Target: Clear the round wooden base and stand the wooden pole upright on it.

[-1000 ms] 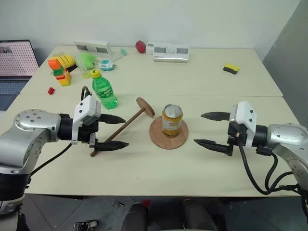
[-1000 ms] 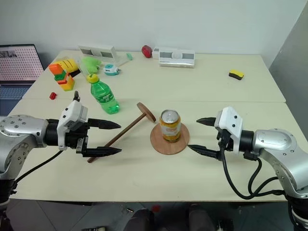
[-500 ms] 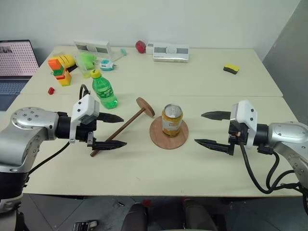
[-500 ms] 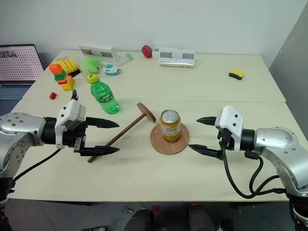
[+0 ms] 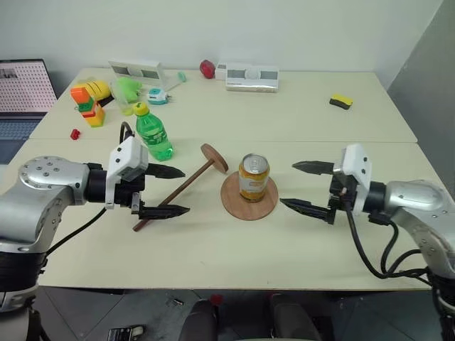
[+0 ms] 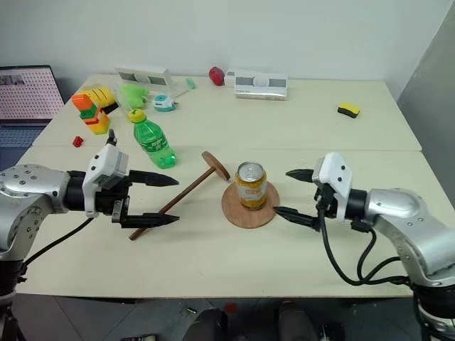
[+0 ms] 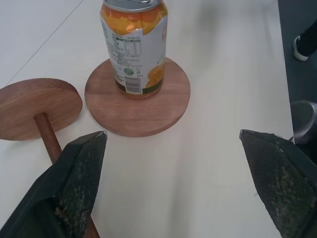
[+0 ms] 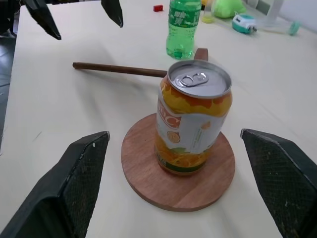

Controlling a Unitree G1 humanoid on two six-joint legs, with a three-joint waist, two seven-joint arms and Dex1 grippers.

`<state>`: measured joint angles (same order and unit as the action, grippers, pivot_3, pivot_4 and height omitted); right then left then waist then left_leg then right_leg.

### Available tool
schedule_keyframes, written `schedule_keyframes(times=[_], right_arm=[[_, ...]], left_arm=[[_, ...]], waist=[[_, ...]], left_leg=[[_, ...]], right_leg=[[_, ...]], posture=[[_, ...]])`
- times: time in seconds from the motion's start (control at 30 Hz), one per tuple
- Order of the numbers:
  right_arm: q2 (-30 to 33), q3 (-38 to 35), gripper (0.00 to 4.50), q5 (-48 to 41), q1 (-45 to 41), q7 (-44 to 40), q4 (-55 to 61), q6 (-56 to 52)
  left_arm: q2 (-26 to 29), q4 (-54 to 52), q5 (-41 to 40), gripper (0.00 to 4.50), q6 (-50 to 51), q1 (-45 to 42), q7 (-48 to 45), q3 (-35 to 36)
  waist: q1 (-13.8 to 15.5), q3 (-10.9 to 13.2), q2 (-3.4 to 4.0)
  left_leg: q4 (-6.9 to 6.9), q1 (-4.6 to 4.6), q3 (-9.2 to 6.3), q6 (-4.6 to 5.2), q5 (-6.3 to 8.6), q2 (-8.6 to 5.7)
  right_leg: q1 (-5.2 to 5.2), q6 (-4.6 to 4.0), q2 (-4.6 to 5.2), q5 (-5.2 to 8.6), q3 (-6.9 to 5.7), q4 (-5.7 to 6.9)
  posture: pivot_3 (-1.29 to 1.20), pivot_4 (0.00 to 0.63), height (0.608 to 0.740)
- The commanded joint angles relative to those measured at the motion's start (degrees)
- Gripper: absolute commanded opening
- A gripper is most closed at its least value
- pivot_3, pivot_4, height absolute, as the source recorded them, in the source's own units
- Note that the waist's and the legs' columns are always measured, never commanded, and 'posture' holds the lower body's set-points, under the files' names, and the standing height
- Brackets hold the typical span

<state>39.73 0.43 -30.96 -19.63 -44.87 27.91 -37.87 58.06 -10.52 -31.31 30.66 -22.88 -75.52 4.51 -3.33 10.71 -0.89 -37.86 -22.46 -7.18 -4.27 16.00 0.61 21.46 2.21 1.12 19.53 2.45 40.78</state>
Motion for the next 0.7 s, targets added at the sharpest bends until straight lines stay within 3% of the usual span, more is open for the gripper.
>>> schedule_keyframes(times=[0.03,0.33,0.7], right_arm=[[-6.49,4.6,4.46,5.15,-0.88,6.5,-3.44,2.55],[-15.25,9.33,4.46,12.18,-3.63,10.39,-13.71,7.96],[-23.05,10.14,4.46,12.65,-6.14,10.9,-18.64,8.91]], left_arm=[[-0.17,-1.45,-0.53,4.5,-0.83,-0.8,0.1,1.05],[-0.43,-0.91,0.1,4.5,-1.36,-1.53,-0.05,0.66],[0.21,-1.01,-0.03,4.5,-1.86,0.03,-0.29,1.8]], waist=[[-0.07,0.0,0.0],[-0.07,0.0,0.0],[-0.19,0.0,0.0]], left_leg=[[0.0,0.01,0.01,0.0,0.0,0.0],[-0.01,-0.09,0.03,-0.01,-0.01,0.0],[0.0,-0.12,0.03,-0.02,-0.01,0.01]], right_leg=[[0.01,0.0,-0.01,0.0,0.01,0.02],[0.18,0.0,-0.01,0.0,0.03,0.08],[0.24,-0.01,-0.02,0.0,0.04,0.12]], posture=[[0.0,0.15,0.74],[0.0,0.15,0.74],[0.0,0.15,0.74]])
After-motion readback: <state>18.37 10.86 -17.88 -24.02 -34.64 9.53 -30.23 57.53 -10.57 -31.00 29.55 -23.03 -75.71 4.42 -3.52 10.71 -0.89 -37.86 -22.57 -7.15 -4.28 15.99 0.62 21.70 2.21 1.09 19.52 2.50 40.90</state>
